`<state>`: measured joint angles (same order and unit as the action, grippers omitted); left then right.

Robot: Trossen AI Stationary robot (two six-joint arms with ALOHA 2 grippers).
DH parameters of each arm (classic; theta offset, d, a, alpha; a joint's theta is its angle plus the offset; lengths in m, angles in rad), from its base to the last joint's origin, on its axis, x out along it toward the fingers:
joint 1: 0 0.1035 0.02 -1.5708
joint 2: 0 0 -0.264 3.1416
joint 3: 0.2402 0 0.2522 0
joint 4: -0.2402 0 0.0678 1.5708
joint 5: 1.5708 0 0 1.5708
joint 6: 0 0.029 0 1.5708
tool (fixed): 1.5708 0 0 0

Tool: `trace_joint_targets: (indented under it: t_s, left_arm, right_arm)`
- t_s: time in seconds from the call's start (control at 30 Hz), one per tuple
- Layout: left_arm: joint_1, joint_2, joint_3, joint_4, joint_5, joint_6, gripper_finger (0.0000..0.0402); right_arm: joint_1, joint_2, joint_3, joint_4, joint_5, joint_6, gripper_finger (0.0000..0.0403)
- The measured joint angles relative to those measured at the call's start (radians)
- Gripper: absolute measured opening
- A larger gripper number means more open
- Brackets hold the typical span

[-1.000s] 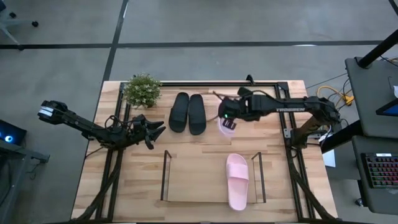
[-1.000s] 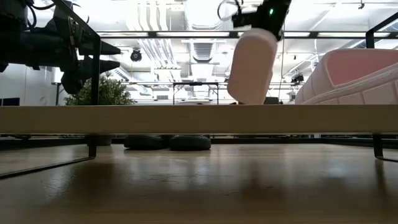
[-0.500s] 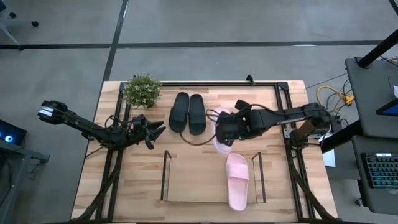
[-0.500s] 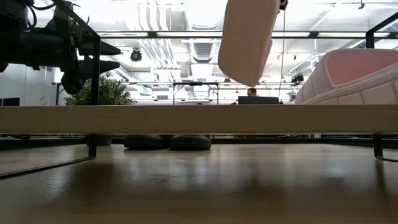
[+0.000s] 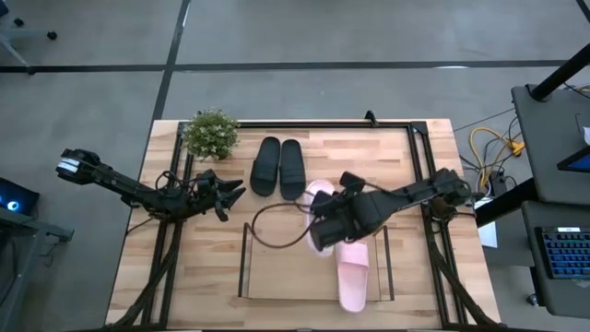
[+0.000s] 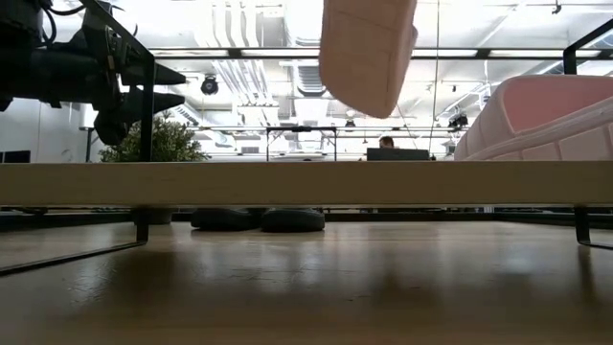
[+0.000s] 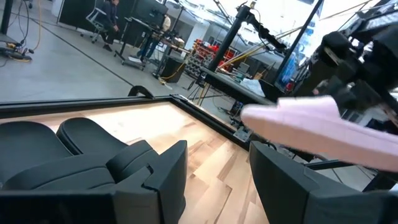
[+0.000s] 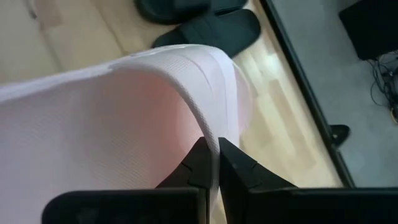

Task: Pick and place slides into the shelf
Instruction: Put the pink slide on the shelf

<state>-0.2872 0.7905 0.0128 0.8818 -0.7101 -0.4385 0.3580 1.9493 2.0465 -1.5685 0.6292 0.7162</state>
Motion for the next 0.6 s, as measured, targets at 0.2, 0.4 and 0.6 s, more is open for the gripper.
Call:
trace_joint_targets:
  t_s: [0.2, 0.4, 0.6]
  left_arm:
    - [0.000, 0.000, 0.000, 0.001, 0.000, 0.000, 0.0160]
    - [0.000, 0.001, 0.000, 0.000, 0.000, 0.000, 0.0160]
    - [0.000, 0.001, 0.000, 0.000, 0.002, 0.000, 0.0160]
  right_arm:
    - [0.059, 0.103, 0.047, -0.002, -0.007, 0.028, 0.0008]
    - [0.114, 0.180, 0.053, -0.002, -0.008, 0.051, 0.0008]
    - [0.146, 0.214, 0.055, -0.001, -0.008, 0.094, 0.0008]
